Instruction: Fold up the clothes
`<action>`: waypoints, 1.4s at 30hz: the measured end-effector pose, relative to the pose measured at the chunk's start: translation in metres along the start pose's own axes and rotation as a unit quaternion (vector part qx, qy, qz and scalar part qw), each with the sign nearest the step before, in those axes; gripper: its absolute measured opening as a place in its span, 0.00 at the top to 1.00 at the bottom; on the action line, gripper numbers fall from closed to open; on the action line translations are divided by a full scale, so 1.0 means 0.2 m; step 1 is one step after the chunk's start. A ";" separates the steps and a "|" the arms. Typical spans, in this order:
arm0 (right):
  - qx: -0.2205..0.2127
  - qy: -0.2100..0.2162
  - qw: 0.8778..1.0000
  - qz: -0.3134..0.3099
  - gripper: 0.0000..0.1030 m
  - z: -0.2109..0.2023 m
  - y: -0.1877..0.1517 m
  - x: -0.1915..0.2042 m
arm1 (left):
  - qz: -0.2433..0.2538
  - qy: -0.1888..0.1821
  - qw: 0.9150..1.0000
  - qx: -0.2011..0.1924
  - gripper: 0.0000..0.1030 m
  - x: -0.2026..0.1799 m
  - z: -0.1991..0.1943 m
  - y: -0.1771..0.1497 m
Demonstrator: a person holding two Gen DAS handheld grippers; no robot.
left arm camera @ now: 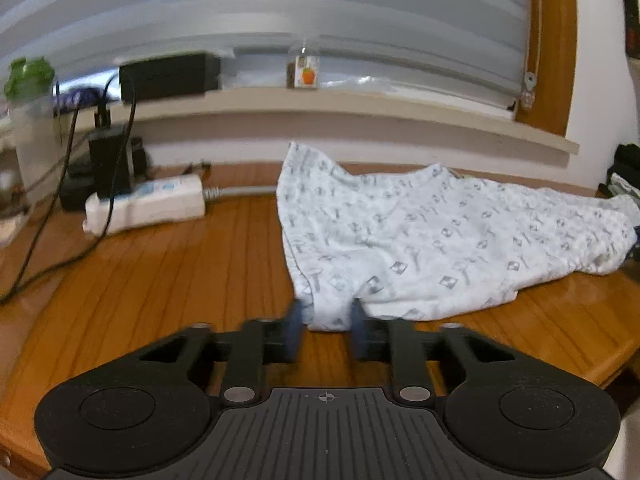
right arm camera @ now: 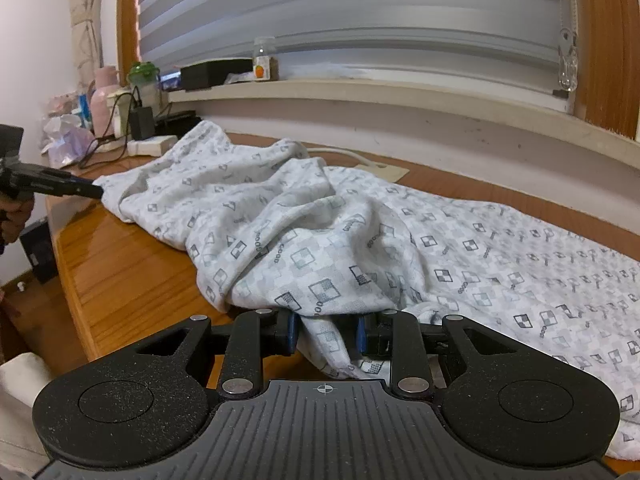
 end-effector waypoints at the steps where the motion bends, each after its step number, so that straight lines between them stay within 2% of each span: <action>1: -0.001 0.003 1.000 0.003 0.73 0.00 0.00 0.00 | -0.002 0.010 1.000 -0.012 0.86 0.02 -0.03 0.02; 3: -0.008 0.014 1.000 0.010 0.95 -0.02 0.01 -0.01 | -0.029 0.028 0.998 -0.048 0.86 0.11 -0.11 0.09; 4: -0.006 0.021 1.000 0.013 0.95 -0.03 0.01 -0.02 | -0.044 0.038 0.996 -0.064 0.92 0.16 -0.15 0.12; 5: -0.002 0.026 1.000 0.014 0.95 -0.04 0.01 -0.02 | -0.046 0.045 0.996 -0.069 0.92 0.20 -0.17 0.15; 9: 0.009 0.057 0.998 0.013 0.95 -0.15 0.03 0.01 | -0.008 0.040 0.999 -0.031 0.93 0.21 -0.15 0.14; 11: 0.019 0.081 0.997 -0.001 0.95 -0.22 0.02 0.06 | -0.004 0.034 0.999 -0.013 0.93 0.21 -0.13 0.11; 13: 0.028 0.103 0.994 -0.009 0.95 -0.26 0.00 0.09 | -0.021 0.023 1.000 0.000 0.92 0.22 -0.12 0.06; 16: 0.043 0.119 0.992 -0.021 0.94 -0.28 -0.05 0.12 | -0.038 0.016 0.999 0.014 0.82 0.24 -0.11 0.01; 19: 0.046 0.116 0.992 -0.012 0.94 -0.27 -0.06 0.11 | -0.032 0.032 0.999 0.002 0.73 0.23 -0.15 0.05; 22: 0.037 0.100 0.994 -0.006 0.90 -0.26 -0.05 0.09 | -0.001 0.042 0.999 -0.017 0.58 0.14 -0.17 0.15; 24: 0.033 0.094 0.995 -0.007 0.90 -0.26 -0.05 0.08 | 0.026 0.037 0.999 -0.028 0.56 0.06 -0.14 0.22; 30: 0.031 0.087 0.996 -0.012 0.86 -0.25 -0.08 0.08 | 0.071 -0.046 0.996 -0.032 0.46 -0.28 0.12 0.39; 32: 0.027 0.085 0.996 -0.007 0.85 -0.25 -0.08 0.07 | 0.093 -0.082 0.992 -0.018 0.42 -0.44 0.27 0.44; 36: 0.017 0.077 0.997 0.005 0.80 -0.23 -0.08 0.06 | 0.131 -0.154 0.979 0.023 0.42 -0.76 0.63 0.53; 37: 0.015 0.076 0.997 0.003 0.80 -0.23 -0.08 0.06 | 0.145 -0.162 0.975 0.036 0.47 -0.83 0.71 0.54; 38: 0.013 0.074 0.997 0.003 0.80 -0.22 -0.08 0.06 | 0.161 -0.169 0.971 0.049 0.60 -0.89 0.78 0.55; 39: 0.013 0.074 0.997 0.003 0.80 -0.22 -0.08 0.06 | 0.181 -0.163 0.968 0.067 0.63 -0.93 0.85 0.54; 41: 0.010 0.073 0.997 0.005 0.80 -0.22 -0.08 0.07 | 0.202 -0.121 0.969 0.081 0.64 -0.93 0.94 0.54; 42: 0.009 0.072 0.997 0.007 0.80 -0.22 -0.09 0.07 | 0.207 -0.116 0.968 0.078 0.64 -0.92 0.96 0.54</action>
Point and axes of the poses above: each gripper's, at about its wrist camera, not at the fingertips, and z roughly the way its jaws point, x to its left, y to its top, the point moved 5 cm from there along z, roughly the way its jaws point, and after that the axes turned 6 degrees about z, right-handed, at the moved point
